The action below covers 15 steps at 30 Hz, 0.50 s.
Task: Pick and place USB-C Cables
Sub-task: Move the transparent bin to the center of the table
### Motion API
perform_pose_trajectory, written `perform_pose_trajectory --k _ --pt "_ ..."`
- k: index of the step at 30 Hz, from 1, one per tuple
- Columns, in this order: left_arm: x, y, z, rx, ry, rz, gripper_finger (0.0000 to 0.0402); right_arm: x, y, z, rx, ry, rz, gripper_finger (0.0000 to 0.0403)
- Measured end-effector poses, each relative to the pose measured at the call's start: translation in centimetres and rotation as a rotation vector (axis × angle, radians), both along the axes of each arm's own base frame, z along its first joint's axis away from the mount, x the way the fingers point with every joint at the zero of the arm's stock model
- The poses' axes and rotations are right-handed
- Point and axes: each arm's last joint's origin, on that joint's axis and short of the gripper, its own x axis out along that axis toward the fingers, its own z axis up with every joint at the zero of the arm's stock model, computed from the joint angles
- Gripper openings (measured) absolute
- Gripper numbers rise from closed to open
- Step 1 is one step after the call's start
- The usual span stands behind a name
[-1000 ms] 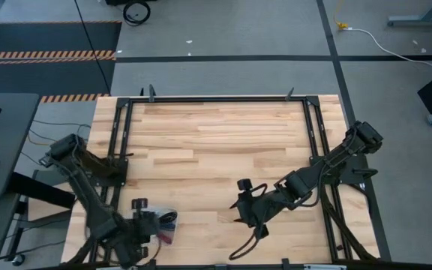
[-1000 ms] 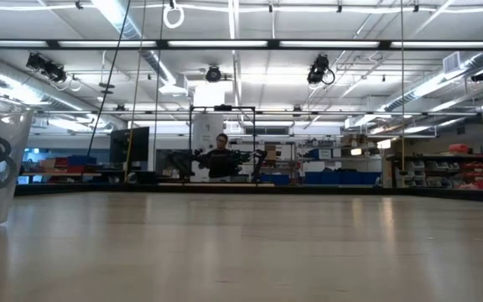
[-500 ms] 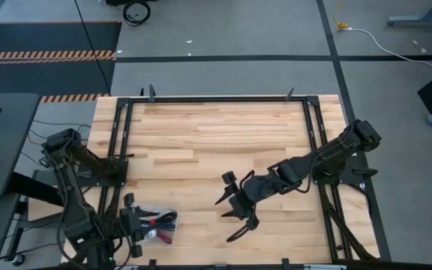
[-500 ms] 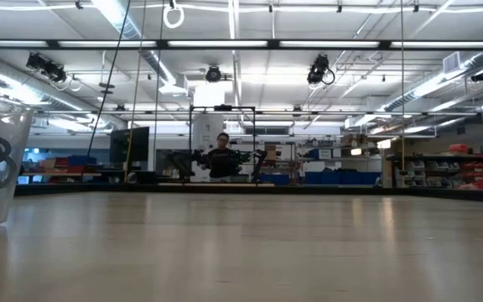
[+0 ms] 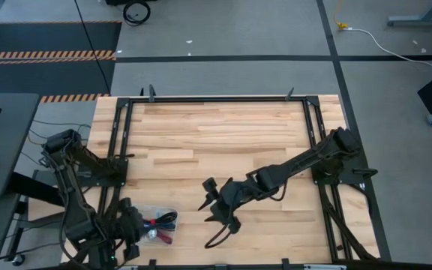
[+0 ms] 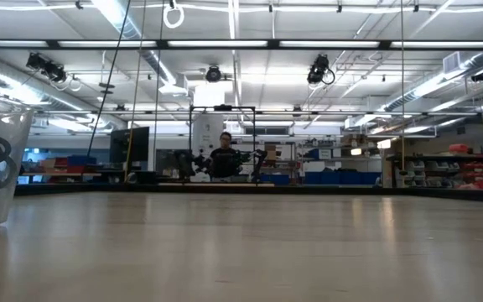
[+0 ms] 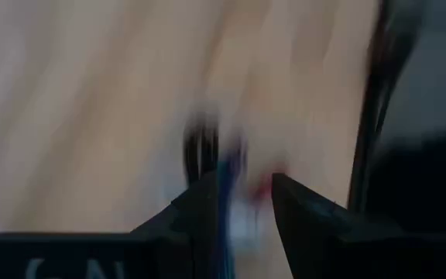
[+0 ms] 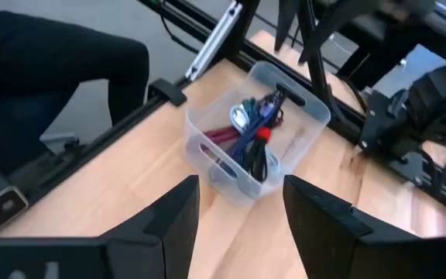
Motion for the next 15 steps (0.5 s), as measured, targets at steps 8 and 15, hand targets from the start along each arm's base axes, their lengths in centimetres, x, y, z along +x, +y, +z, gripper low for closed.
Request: perform_pose_trajectory --k 8,15 --pt "-3.0 1.5 -1.0 -0.075 0.646 0.222 0.0128 -0.2 0.5 0.1 0.066 0.053 -0.036 0.0194" --pt "-3.0 1.0 -1.1 -0.137 0.766 0.158 0.0124 -1.5 1.9 -0.1 0.094 0.143 -0.051 0.0194"
